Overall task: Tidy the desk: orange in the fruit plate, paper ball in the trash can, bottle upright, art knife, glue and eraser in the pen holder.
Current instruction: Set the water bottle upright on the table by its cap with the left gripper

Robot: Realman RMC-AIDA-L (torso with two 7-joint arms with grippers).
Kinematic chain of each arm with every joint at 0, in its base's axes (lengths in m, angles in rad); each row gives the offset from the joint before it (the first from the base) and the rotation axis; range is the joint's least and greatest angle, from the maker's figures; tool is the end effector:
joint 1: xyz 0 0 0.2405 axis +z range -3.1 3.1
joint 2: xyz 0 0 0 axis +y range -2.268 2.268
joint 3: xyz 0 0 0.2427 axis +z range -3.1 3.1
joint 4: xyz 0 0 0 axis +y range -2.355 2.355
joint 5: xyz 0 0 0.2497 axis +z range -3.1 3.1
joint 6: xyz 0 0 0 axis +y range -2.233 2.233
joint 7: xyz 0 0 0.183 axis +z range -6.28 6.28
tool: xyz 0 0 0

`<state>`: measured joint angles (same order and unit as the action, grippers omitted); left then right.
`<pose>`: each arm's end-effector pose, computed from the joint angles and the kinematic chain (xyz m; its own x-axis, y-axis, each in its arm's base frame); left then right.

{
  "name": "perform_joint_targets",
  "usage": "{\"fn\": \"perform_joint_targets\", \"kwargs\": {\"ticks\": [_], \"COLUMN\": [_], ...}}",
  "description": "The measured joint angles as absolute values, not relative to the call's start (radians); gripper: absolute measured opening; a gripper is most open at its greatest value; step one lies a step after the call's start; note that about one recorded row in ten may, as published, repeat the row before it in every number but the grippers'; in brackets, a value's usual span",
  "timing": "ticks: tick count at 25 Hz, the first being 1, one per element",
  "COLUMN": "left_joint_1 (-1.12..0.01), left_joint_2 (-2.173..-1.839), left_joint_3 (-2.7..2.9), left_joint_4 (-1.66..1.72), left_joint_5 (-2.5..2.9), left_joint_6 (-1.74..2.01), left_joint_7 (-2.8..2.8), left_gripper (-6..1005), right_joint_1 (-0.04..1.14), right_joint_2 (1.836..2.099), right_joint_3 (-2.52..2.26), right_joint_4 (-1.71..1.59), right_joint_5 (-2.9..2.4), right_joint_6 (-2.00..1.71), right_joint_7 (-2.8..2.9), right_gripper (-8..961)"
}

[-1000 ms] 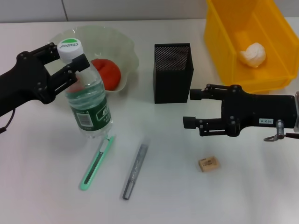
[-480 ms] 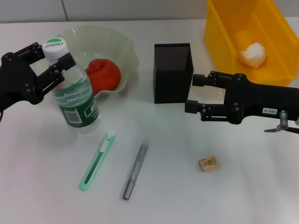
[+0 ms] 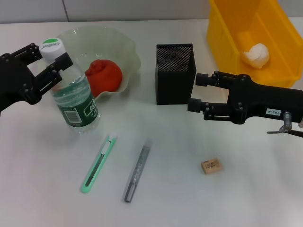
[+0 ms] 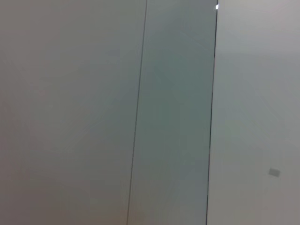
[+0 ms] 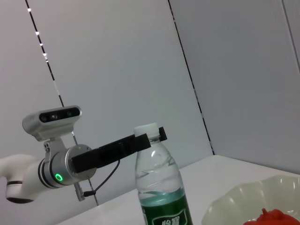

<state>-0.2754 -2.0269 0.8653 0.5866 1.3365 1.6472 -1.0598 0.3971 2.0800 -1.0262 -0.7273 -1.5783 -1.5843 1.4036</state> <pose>-0.2817 0.3303 0.0327 0.6042 0.0081 0.7968 0.4756 -0.8060 -0.3524 0.2218 0.3473 -0.0310 0.6922 -0.2931 -0.6595 -0.4191 -0.9072 -0.0367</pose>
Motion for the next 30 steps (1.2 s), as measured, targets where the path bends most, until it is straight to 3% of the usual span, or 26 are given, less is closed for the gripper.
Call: {"fn": "perform_joint_targets", "kwargs": {"ticks": [22,30], "left_joint_1": [-0.235,-0.232], "left_joint_2": [-2.021,-2.035], "left_joint_3": [0.808,0.785], "left_joint_4": [0.586,0.586], "left_joint_5": [1.336,1.337], "left_joint_6": [1.596,1.571], "left_joint_7": [-1.034,-0.986], "left_gripper": [452,454], "right_joint_1": [0.405,0.407], "right_joint_2": [2.080,2.080], "right_joint_3": [-1.026,-1.026], "right_joint_4": [-0.709,-0.698], "right_joint_5": [-1.566,-1.566], "right_joint_6": [-1.595,-1.594], "right_joint_7": [1.406,1.403], "right_gripper": [827,827]}}
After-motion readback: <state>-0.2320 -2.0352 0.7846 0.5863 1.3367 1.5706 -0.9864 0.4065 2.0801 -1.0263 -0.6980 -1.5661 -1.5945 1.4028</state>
